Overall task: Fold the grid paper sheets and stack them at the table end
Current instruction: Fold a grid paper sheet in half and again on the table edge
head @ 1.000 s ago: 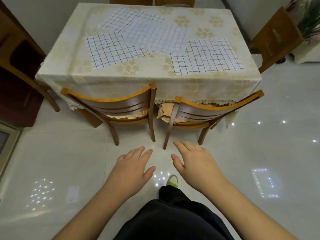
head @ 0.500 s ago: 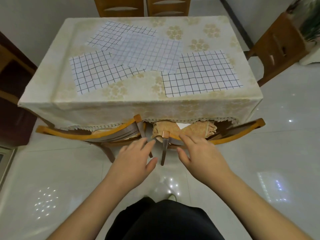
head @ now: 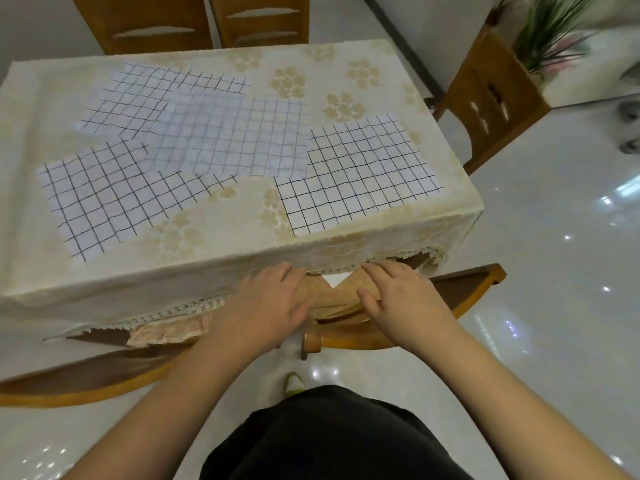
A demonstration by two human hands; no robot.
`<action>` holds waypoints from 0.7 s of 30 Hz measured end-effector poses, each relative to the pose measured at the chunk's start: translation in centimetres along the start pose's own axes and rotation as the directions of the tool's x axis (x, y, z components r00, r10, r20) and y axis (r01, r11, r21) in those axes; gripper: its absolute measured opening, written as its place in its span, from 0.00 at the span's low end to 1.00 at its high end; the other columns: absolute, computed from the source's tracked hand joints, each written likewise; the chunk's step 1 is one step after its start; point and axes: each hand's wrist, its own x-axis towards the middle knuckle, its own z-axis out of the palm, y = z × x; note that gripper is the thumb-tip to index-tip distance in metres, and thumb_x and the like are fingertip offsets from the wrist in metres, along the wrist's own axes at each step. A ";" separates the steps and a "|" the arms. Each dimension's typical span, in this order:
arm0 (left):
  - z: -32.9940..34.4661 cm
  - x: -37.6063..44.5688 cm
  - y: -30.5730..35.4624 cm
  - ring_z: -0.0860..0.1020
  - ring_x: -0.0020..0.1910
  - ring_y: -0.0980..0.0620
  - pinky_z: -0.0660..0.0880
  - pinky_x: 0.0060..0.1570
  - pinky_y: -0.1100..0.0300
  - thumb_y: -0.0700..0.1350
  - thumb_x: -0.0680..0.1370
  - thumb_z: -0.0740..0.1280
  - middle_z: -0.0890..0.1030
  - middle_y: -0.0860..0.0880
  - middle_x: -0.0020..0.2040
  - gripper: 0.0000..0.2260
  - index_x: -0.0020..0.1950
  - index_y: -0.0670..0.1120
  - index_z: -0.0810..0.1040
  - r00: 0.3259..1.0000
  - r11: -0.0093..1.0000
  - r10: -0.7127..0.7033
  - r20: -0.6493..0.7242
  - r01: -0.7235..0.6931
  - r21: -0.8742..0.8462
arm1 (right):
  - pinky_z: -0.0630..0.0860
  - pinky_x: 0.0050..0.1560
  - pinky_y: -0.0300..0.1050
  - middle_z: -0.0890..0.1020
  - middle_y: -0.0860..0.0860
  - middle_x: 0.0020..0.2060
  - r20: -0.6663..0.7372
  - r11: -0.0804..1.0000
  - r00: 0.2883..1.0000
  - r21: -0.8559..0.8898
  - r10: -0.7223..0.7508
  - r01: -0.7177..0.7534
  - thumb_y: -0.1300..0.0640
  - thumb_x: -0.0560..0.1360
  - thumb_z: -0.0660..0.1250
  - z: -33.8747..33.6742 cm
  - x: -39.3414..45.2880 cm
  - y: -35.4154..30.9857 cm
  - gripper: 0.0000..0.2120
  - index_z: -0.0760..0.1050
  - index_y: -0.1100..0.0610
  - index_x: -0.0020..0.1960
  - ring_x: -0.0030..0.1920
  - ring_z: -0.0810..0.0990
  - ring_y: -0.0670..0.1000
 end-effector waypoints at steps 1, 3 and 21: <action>-0.4 1.0 0.0 0.63 0.73 0.50 0.65 0.69 0.52 0.61 0.80 0.54 0.61 0.50 0.76 0.27 0.77 0.51 0.57 1.000 1.000 0.019 0.012 -0.019 0.004 | 0.67 0.67 0.51 0.72 0.51 0.68 0.003 1.000 1.000 0.005 0.018 -0.018 0.44 0.80 0.54 -0.1 0.5 0.2 0.24 0.65 0.52 0.73 0.69 0.69 0.53; -1.1 2.9 0.1 0.62 0.73 0.50 0.65 0.69 0.51 0.61 0.81 0.54 0.61 0.50 0.77 0.27 0.77 0.51 0.57 0.999 0.999 0.047 0.026 -0.047 0.008 | 0.65 0.67 0.50 0.71 0.51 0.70 -0.003 0.999 0.999 0.014 0.047 -0.047 0.45 0.81 0.54 -0.3 1.5 0.8 0.24 0.63 0.52 0.74 0.69 0.68 0.52; -1.4 19.2 2.1 0.63 0.73 0.50 0.63 0.70 0.53 0.57 0.81 0.57 0.63 0.51 0.76 0.25 0.77 0.51 0.60 0.995 0.986 -0.090 0.046 0.096 -0.140 | 0.64 0.68 0.52 0.64 0.53 0.73 0.190 0.996 0.978 0.030 -0.083 0.079 0.46 0.81 0.52 1.4 17.0 10.4 0.26 0.57 0.55 0.76 0.71 0.64 0.54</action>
